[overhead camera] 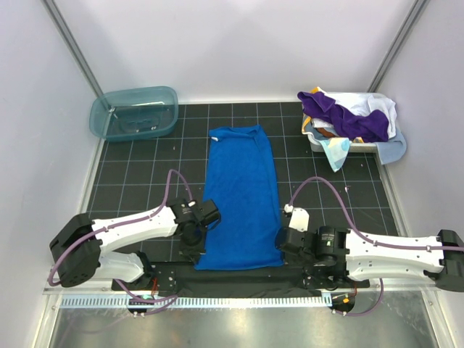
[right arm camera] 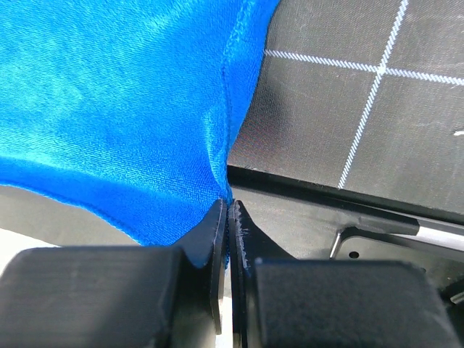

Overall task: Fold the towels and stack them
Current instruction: Flatten out the crumpled towel

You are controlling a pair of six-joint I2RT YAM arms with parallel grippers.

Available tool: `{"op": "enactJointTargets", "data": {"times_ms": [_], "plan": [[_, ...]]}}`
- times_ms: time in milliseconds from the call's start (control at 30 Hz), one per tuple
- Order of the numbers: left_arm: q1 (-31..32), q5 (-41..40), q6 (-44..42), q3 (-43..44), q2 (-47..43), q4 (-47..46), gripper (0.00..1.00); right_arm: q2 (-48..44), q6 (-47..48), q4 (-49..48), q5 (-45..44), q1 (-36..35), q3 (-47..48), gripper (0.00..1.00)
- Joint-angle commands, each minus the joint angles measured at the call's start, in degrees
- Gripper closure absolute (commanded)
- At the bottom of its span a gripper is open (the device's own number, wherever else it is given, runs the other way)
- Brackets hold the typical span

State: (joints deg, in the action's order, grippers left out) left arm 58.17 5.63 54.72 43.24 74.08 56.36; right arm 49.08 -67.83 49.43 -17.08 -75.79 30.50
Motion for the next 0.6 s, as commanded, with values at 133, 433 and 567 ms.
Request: {"op": "enactJointTargets", "data": {"times_ms": [133,433,567], "plan": [[-0.34,1.31,-1.54,2.02,-1.66,2.0,1.0,-2.41,-1.07,3.66,-1.99,-0.32,1.67,0.94],[-0.34,3.68,-0.93,-1.05,-1.4,-0.28,1.0,-1.09,-1.69,1.11,0.91,-0.32,-2.02,0.95],[-0.34,4.3,-0.75,-2.46,-0.52,-1.86,1.0,-0.12,-2.21,-0.82,1.96,-0.32,-3.78,0.95]]}}
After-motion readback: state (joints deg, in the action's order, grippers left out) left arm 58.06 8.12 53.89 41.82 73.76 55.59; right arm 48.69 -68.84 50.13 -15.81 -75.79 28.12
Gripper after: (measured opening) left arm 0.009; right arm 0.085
